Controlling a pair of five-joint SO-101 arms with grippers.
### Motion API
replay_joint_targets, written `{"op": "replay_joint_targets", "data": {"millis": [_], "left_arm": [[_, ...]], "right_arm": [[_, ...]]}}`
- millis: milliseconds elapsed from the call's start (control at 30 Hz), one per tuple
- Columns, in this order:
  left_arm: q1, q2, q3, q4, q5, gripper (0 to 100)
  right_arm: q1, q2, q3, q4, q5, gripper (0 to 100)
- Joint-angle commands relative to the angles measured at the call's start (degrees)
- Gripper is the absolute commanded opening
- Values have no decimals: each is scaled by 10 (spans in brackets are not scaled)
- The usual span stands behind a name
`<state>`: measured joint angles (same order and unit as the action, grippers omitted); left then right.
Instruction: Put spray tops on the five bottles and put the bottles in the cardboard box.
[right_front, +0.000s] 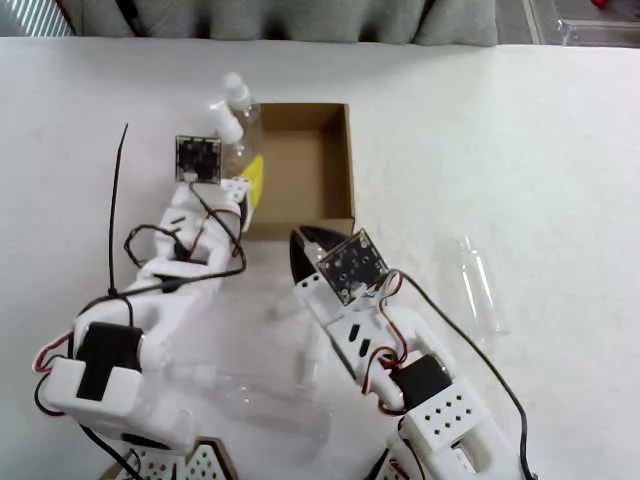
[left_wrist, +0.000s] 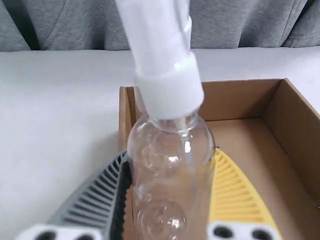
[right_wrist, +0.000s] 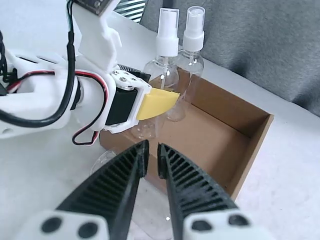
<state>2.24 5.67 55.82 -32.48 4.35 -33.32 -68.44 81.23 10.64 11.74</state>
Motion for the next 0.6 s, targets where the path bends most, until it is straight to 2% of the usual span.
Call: {"op": "replay_joint_targets", "data": {"millis": [0,433,567], "left_arm": [[-7,-2,-37,-18,-4,65],[-3,0,-37,-18,-4,67],[-6,0,-43,-16,1,127]], "right_arm": [[5,-9,-6,-8,-5,16],[4,-10,-8,8,-5,16],[5,-10,-8,7,-5,16]]}}
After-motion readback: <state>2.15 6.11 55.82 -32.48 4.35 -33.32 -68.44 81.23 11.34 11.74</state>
